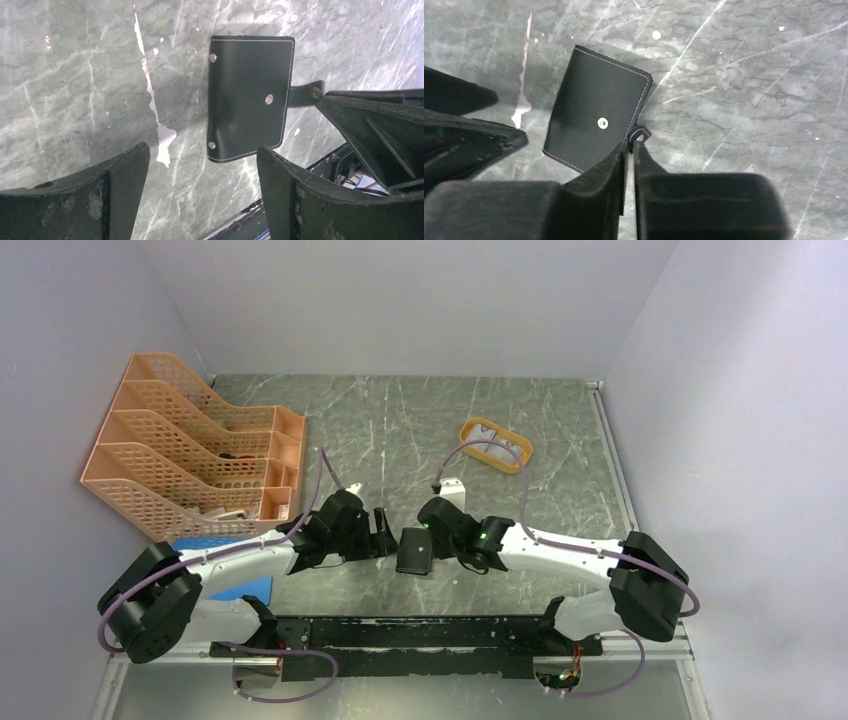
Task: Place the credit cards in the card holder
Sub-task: Open the card holder at the center of the board.
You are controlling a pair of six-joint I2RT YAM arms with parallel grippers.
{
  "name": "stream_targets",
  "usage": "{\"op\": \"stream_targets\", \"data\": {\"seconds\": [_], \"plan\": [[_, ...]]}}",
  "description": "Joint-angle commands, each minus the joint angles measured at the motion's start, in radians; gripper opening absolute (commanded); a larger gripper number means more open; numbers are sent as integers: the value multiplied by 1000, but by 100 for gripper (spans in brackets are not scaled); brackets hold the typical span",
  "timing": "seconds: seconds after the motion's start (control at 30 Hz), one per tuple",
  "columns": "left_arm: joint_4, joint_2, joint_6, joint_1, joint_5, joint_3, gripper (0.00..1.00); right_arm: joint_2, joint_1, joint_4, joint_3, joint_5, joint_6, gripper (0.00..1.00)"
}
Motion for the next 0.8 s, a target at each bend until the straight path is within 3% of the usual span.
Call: {"op": "stream_targets", "data": {"seconds": [0.0,0.03,0.13,0.3,0.5,0.63,0.77], "plan": [[-64,-32,34,-3,-32,5,83,-48,-17,25,-52,-26,41,27],[-66,-40,32,-3,-32,-3,83,-60,-20,30,-64,-32,47,38],[-73,-66,29,-3,-35,-27,83,-83,-19,35,-88,-43,69,56],[-85,-102,21,-3,-43,-50,83,-68,-20,52,-89,-65,106,67],[-95,-108,19,-3,-44,-56,82,26,-36,55,-63,-45,142,63],[-99,-117,18,-3,-36,-59,81,51,-68,64,-73,-55,145,50],[-103,-142,23,-3,-36,-58,80,46,-83,85,-90,-71,136,31]]}}
